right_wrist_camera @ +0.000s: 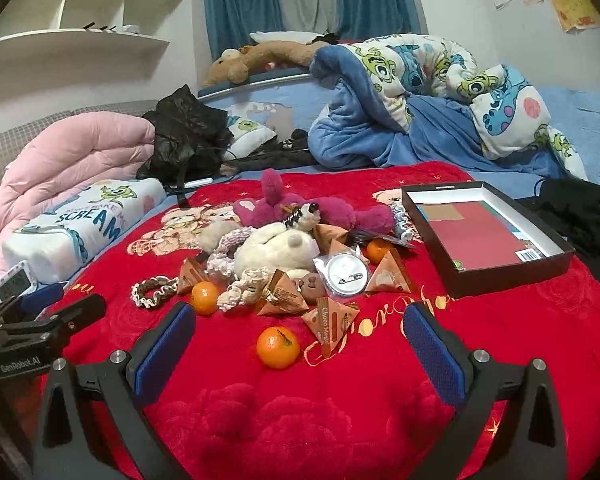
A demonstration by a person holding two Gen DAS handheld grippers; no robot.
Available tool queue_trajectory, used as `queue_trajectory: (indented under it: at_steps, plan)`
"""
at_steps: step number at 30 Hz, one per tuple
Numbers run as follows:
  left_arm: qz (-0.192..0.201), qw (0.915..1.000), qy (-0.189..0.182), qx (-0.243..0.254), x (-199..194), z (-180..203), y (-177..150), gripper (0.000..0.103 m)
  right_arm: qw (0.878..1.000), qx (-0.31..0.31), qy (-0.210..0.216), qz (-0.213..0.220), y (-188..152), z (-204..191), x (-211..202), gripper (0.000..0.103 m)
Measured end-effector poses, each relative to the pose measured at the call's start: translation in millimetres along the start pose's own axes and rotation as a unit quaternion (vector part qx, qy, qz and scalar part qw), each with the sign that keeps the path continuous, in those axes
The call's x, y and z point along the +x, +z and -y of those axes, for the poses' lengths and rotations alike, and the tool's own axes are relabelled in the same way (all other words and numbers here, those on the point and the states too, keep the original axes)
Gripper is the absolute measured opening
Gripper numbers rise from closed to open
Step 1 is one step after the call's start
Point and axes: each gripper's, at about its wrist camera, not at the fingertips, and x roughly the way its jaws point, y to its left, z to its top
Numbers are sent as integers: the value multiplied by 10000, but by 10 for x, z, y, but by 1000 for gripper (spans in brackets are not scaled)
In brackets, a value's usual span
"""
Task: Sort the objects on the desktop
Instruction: 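Move both tools toward the pile of toys and snacks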
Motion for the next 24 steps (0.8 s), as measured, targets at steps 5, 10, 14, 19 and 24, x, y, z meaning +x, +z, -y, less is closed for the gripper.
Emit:
queue_trajectory:
  at_steps: [5,10,14,19,24]
  plan:
    - [-31,10000,15,15,12,2,-4,103,10000,87,0,10,1,41,1,103]
    - [-43,10000,40,27,24,1,-7,103,10000,20,-77,37,-5,16,-5,103]
    - [-70,10000,45,39,39,0,-15,103,9999,77,-61,97,4,20,-22,103]
    - [-91,9999,94,40,51,4,-17,103,9995,235,145,143,14,49,-33,103]
    - [-101,9999,124,8,60,-9,-14,103,9995,71,261,182,12,-2,-55,103]
